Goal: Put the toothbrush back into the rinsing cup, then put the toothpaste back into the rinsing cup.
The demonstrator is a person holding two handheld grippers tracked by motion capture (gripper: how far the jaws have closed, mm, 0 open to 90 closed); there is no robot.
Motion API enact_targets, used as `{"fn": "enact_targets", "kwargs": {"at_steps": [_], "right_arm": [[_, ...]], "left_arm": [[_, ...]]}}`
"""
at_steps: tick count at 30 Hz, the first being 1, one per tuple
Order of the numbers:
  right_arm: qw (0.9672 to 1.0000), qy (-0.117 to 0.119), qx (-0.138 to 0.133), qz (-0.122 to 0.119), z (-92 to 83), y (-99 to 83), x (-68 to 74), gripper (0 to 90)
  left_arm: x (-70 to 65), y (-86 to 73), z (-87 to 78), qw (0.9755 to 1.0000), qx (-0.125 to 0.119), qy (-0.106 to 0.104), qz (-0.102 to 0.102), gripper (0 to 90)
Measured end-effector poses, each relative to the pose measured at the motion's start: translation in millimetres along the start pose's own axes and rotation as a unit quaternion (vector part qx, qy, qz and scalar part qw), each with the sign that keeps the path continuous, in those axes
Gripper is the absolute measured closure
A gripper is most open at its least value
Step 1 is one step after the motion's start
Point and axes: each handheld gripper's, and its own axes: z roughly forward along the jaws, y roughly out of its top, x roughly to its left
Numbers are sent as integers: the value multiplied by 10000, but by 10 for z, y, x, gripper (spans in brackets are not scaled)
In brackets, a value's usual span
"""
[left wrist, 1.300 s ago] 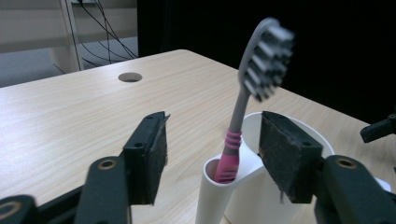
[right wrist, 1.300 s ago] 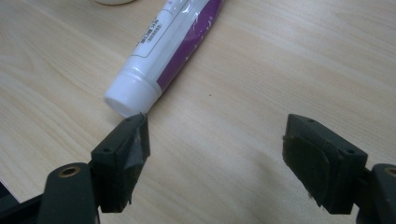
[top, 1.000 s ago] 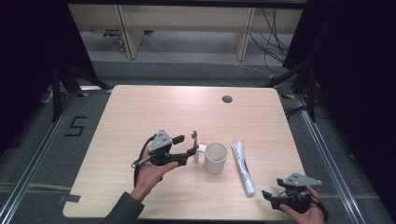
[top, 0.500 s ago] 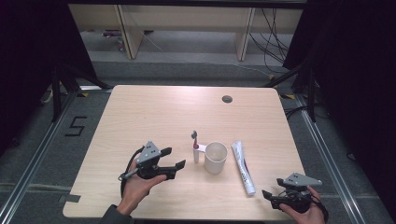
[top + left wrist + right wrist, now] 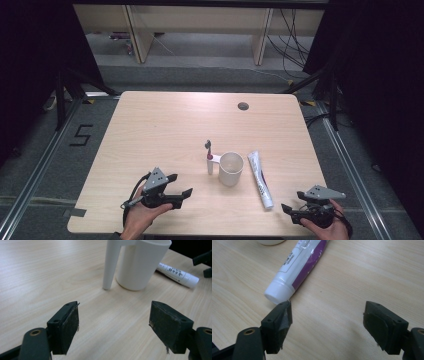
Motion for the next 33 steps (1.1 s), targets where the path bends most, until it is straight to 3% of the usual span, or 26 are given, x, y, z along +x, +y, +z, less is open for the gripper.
{"fn": "enact_targets", "kwargs": {"at_steps": [2, 3, 6, 8, 9, 12, 14, 16, 18, 20, 25, 28, 32, 33], "right_arm": [[10000, -15, -13, -75, 5, 1, -26, 241], [10000, -16, 21, 67, 1, -2, -2, 241], [10000, 3, -25, -84, -2, -4, -21, 241], [10000, -30, 6, 21, -11, -7, 6, 242], [10000, -25, 8, 21, -12, -6, 9, 241], [9999, -21, -14, -102, -9, -3, -8, 241], [10000, -27, -3, 39, -21, 1, 28, 242], [9998, -72, -55, -150, -18, 10, 2, 242], [10000, 1, -50, -84, 2, 21, -7, 242], [10000, 19, -56, 18, -1, 51, -7, 242], [10000, -25, -93, 1, 50, 234, -70, 243], [9999, -45, -130, -32, 76, 435, -43, 246], [9995, -78, -35, -290, 164, 660, 0, 245], [9996, -42, 124, -264, 187, 708, 20, 242]], "left_arm": [[-22, -34, -14, 10000, -7, 33, -7, 234], [-28, -48, -15, 10000, -44, 4, -41, 235], [-58, -107, -49, 10000, 49, -14, -62, 235], [-96, -161, -68, 9999, 84, 68, -88, 235], [-98, -188, -78, 9998, 173, 97, 2, 235], [-121, -228, -79, 9996, 224, 167, 23, 235], [-102, -226, -79, 9996, 237, 179, 23, 234], [-98, -230, -92, 9995, 258, 176, -54, 230], [-101, -241, -95, 9994, 279, 178, -94, 228], [-97, -231, -100, 9989, 420, 185, 8, 225], [-106, -228, -83, 9987, 446, 217, 136, 224], [-95, -227, -95, 9983, 512, 200, 187, 224], [-124, -227, -71, 9984, 482, 219, 182, 224], [-127, -226, -69, 9984, 491, 211, 189, 224]]}}
